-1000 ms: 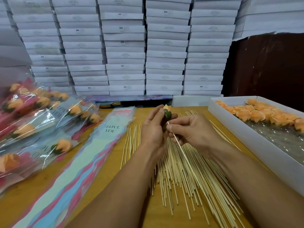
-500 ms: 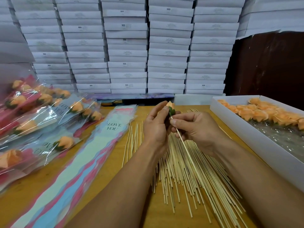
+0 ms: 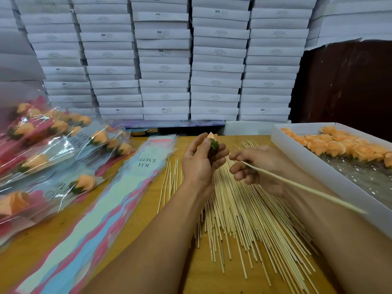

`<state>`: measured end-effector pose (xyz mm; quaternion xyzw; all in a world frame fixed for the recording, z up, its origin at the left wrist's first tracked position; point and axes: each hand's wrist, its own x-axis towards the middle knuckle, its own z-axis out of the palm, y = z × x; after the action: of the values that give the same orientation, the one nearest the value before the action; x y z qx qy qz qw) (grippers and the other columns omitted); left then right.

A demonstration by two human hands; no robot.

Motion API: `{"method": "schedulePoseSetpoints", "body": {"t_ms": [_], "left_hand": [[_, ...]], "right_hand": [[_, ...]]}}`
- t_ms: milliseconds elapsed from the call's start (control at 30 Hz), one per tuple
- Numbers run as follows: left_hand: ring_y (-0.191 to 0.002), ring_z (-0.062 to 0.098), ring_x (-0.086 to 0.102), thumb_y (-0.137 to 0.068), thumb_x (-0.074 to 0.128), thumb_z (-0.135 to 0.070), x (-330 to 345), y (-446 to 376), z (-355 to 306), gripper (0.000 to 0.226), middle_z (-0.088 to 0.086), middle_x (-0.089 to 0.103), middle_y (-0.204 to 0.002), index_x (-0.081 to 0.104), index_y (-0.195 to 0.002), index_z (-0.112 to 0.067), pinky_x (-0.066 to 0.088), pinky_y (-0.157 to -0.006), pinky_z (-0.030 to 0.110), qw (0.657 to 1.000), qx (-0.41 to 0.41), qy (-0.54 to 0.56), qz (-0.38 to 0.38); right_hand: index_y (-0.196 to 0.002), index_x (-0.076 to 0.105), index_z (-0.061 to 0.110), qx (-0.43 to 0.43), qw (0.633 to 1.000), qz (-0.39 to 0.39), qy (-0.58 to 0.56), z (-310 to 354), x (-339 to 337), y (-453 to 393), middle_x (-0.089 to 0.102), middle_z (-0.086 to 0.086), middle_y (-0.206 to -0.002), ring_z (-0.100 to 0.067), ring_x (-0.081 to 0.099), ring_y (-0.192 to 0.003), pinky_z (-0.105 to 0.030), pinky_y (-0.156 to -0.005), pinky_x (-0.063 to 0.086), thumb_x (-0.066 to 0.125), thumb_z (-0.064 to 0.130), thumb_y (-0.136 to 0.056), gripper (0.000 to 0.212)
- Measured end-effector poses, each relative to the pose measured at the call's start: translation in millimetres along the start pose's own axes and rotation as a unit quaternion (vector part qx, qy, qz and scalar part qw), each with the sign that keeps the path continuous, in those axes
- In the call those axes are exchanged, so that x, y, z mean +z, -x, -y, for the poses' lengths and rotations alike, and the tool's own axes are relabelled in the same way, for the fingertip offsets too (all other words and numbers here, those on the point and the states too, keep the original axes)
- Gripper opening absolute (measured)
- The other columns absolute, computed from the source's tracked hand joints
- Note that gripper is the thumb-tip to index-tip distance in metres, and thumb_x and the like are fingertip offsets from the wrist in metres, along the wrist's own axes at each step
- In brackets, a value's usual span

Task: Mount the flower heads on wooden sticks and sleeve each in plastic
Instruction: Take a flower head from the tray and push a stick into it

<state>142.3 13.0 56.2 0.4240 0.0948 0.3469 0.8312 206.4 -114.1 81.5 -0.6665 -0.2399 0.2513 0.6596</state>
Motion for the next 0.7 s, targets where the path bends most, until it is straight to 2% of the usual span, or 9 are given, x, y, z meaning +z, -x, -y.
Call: {"method": "schedulePoseSetpoints", "body": {"t_ms": [100,167,233,300,400,500,567,633,700], "left_hand": [[-0.083,0.022,0.075,-0.105,0.048,-0.023,-1.5,-4.5,-4.8,0.028,0.014,0.075,-0.097,0.055,-0.132,-0.017,0.055,-0.071,0.030,0.996,-0.040,0.074,-0.012],[-0.086,0.020,0.076,-0.105,0.049,-0.028,-4.0,-8.1,-9.8,0.038,0.009,0.075,-0.099,0.052,-0.140,-0.012,0.054,-0.075,0.031,0.986,-0.084,0.143,-0.023],[-0.089,0.020,0.076,-0.105,0.049,-0.031,-8.2,-11.4,-13.2,0.044,0.008,0.075,-0.101,0.051,-0.142,-0.006,0.054,-0.078,0.031,0.976,-0.109,0.186,-0.035],[-0.091,0.021,0.076,-0.105,0.049,-0.031,-12.0,-14.4,-14.4,0.044,0.009,0.074,-0.104,0.051,-0.141,-0.005,0.054,-0.079,0.033,0.972,-0.119,0.199,-0.043],[-0.097,0.022,0.073,-0.105,0.049,-0.031,-14.5,-19.0,-12.9,0.043,0.005,0.075,-0.101,0.050,-0.144,-0.013,0.051,-0.082,0.038,0.975,-0.112,0.184,-0.052],[-0.116,0.015,0.055,-0.103,0.050,-0.040,-15.5,-23.2,-8.7,0.043,-0.008,0.077,-0.101,0.048,-0.146,-0.030,0.037,-0.094,0.048,0.987,-0.099,0.119,-0.052],[-0.121,0.011,0.050,-0.102,0.050,-0.042,-16.2,-25.3,-5.4,0.044,-0.011,0.076,-0.103,0.048,-0.145,-0.031,0.023,-0.105,0.061,0.991,-0.089,0.079,-0.053],[-0.116,0.008,0.054,-0.102,0.051,-0.041,-15.9,-26.6,-3.0,0.042,-0.010,0.077,-0.098,0.052,-0.141,-0.026,0.012,-0.107,0.068,0.994,-0.066,0.045,-0.068],[-0.107,0.007,0.060,-0.102,0.051,-0.039,-14.8,-26.5,-1.3,0.039,-0.006,0.077,-0.092,0.055,-0.137,-0.022,0.013,-0.107,0.066,0.996,-0.035,0.007,-0.085]], "right_hand": [[-0.100,0.066,-0.008,0.056,0.997,-0.015,0.043,5.0,-15.5,0.4,0.077,-0.021,-0.083,-0.027,0.076,-0.067,-0.025,-0.042,0.053,0.045,0.010,-0.101,0.028],[-0.101,0.066,-0.010,0.073,0.994,-0.015,0.083,6.7,-24.8,0.6,0.077,-0.020,-0.084,-0.027,0.077,-0.072,-0.025,-0.044,0.054,0.049,0.009,-0.101,0.025],[-0.098,0.067,-0.011,0.081,0.986,-0.005,0.147,6.3,-33.0,0.7,0.077,-0.019,-0.080,-0.023,0.074,-0.061,-0.023,-0.041,0.051,0.059,0.007,-0.100,0.020],[-0.089,0.072,-0.007,0.088,0.963,0.027,0.252,6.1,-41.7,1.4,0.073,-0.016,-0.067,-0.016,0.059,-0.041,-0.021,-0.035,0.039,0.063,0.013,-0.099,0.023],[-0.072,0.079,0.005,0.093,0.920,0.111,0.365,10.7,-50.0,5.7,0.057,-0.008,-0.048,-0.012,0.036,-0.035,-0.022,-0.037,0.024,0.069,0.021,-0.095,0.029],[-0.068,0.078,0.009,0.098,0.904,0.210,0.359,14.4,-50.8,10.3,0.052,-0.006,-0.045,-0.011,0.037,-0.036,-0.020,-0.038,0.024,0.066,0.018,-0.095,0.031],[-0.069,0.078,0.008,0.102,0.894,0.273,0.342,16.1,-47.8,13.1,0.053,-0.007,-0.044,-0.010,0.039,-0.034,-0.020,-0.037,0.026,0.063,0.019,-0.092,0.029],[-0.070,0.077,0.009,0.097,0.881,0.329,0.326,18.5,-44.8,15.5,0.056,-0.008,-0.045,-0.010,0.040,-0.032,-0.020,-0.036,0.028,0.060,0.023,-0.085,0.027],[-0.072,0.077,0.008,0.088,0.871,0.377,0.303,21.4,-44.3,16.7,0.059,-0.008,-0.047,-0.008,0.043,-0.031,-0.017,-0.035,0.031,0.056,0.022,-0.084,0.027]]}}
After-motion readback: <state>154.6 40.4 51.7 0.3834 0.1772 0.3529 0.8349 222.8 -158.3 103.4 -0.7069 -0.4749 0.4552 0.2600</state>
